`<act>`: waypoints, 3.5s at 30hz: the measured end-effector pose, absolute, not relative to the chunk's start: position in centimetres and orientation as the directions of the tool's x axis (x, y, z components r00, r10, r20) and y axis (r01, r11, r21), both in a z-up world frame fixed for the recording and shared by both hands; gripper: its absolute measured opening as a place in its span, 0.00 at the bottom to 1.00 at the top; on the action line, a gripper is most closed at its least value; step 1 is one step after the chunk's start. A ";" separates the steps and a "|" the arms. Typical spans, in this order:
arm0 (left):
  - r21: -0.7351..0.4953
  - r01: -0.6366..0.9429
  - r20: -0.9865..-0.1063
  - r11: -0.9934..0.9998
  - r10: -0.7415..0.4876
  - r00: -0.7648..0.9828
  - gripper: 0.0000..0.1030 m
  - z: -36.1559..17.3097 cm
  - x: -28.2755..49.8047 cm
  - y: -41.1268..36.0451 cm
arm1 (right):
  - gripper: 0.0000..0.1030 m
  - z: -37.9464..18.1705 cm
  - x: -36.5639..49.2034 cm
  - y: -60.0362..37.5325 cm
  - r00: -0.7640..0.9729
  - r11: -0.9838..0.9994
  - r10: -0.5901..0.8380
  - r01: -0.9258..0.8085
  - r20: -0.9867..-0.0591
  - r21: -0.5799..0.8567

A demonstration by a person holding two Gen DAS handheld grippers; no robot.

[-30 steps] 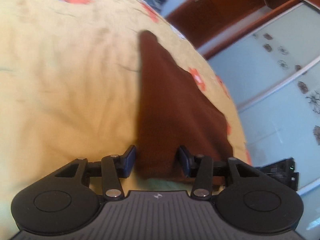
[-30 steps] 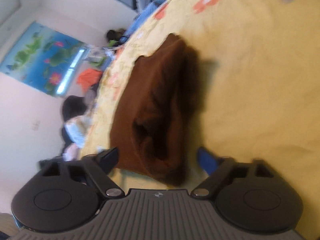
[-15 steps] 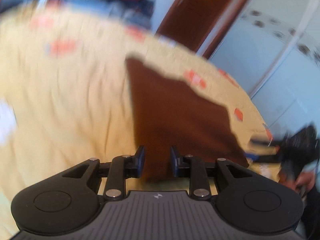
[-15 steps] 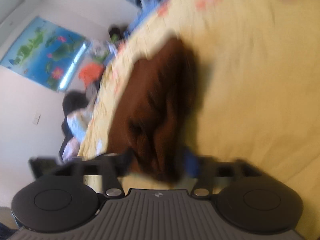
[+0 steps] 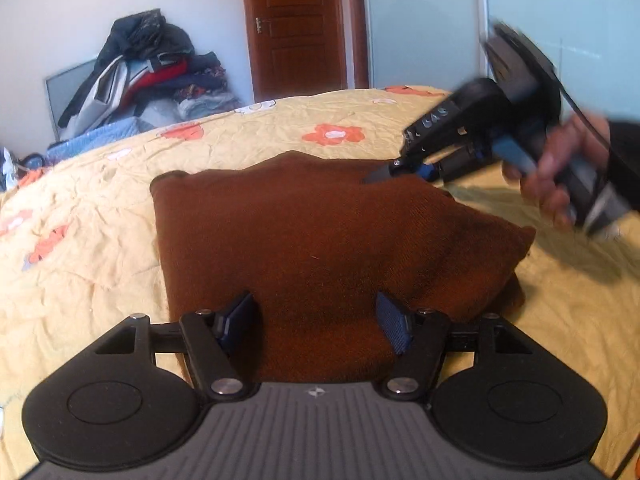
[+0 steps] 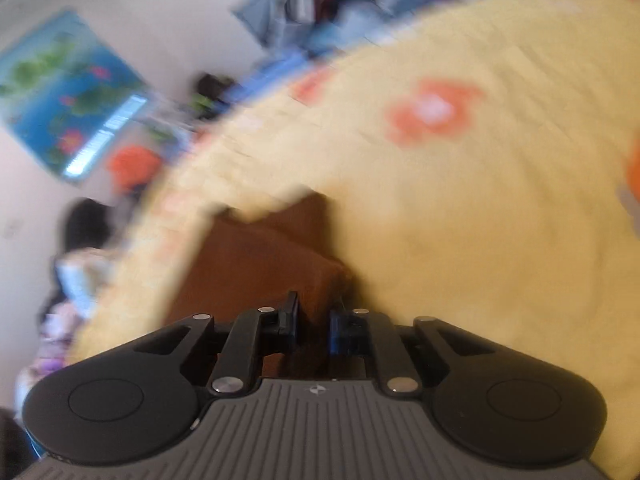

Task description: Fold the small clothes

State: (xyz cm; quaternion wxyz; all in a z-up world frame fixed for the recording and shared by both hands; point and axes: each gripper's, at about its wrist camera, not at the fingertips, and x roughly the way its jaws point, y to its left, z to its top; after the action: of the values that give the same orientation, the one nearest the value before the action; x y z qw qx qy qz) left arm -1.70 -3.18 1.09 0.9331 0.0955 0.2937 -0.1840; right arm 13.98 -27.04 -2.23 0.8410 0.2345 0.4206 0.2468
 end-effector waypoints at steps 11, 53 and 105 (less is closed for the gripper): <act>0.035 0.396 -0.599 0.917 -0.298 0.743 0.66 1.6 -1.3 -2.3 | 0.71 5.3 10.7 -24.5 0.672 0.772 0.595 -0.329 -0.439 0.543; -0.462 0.125 -0.603 0.878 -0.414 0.682 0.31 3.1 6.4 8.1 | 0.98 1.2 10.3 -27.0 0.577 0.708 0.653 -0.236 -0.491 0.665; 0.006 0.069 -0.646 0.998 -0.049 0.762 1.00 -0.9 -7.3 -0.6 | 1.00 -2.1 -5.2 -18.0 0.781 0.999 0.026 -0.032 -0.624 0.001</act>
State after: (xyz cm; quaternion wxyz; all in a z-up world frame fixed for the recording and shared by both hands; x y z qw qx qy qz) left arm -7.29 -0.62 -0.92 0.9384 0.0149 0.3437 -0.0315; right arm -5.21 -17.97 -2.10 0.9436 -0.0050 0.3306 0.0155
